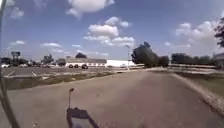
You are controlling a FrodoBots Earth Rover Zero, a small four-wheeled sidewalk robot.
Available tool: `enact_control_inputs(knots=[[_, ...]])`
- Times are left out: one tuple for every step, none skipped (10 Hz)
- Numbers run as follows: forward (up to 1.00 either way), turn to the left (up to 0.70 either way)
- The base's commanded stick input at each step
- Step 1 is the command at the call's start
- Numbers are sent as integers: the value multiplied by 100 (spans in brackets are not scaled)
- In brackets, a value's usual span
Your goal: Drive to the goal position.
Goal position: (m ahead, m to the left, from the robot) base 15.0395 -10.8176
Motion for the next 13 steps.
enact_control_inputs(knots=[[70,0],[70,0],[70,0],[70,0],[70,0],[70,0],[70,0],[70,0],[70,0],[70,0],[70,0],[70,0],[70,0]])
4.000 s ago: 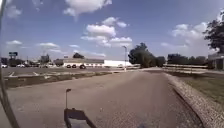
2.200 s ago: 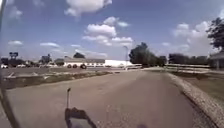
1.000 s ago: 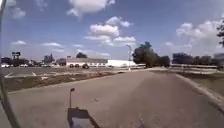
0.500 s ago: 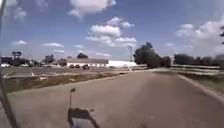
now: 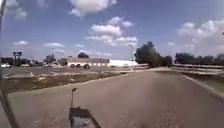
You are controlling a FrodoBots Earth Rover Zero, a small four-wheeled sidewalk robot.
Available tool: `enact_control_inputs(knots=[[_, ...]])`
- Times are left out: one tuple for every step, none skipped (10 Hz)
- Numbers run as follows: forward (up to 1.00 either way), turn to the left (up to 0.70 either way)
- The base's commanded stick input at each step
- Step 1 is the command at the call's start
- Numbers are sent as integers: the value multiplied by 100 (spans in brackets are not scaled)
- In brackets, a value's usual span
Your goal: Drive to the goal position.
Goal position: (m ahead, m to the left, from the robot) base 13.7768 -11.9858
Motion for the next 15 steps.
enact_control_inputs(knots=[[70,0],[70,0],[70,0],[70,0],[70,0],[70,0],[70,0],[70,0],[70,0],[70,0],[70,0],[70,0],[70,0],[60,0],[17,0]])
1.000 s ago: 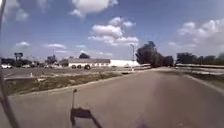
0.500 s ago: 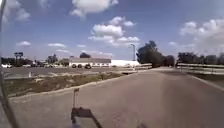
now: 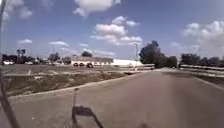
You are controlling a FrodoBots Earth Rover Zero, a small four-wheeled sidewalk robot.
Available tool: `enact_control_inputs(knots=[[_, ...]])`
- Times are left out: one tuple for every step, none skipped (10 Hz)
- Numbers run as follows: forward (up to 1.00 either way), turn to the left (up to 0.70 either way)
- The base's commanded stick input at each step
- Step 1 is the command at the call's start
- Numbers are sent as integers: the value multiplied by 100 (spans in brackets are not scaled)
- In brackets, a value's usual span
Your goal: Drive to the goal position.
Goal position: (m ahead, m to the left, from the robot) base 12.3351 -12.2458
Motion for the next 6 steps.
enact_control_inputs(knots=[[0,0],[0,0],[0,0],[0,0],[0,0],[0,0]])
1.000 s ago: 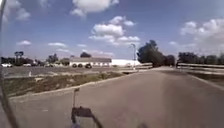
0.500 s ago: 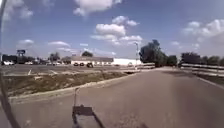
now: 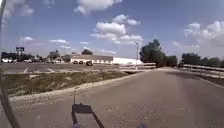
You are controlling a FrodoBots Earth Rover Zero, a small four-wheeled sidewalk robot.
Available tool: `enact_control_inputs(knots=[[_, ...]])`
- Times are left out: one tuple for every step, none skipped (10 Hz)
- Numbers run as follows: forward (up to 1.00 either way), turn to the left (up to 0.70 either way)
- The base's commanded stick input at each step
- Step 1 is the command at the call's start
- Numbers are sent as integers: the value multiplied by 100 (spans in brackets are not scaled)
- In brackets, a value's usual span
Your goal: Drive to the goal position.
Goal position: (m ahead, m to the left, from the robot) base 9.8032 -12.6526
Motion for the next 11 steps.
enact_control_inputs(knots=[[0,0],[0,0],[0,0],[0,-30],[0,-70],[0,-70],[70,-35],[70,-35],[70,-35],[70,-35],[70,-35]])
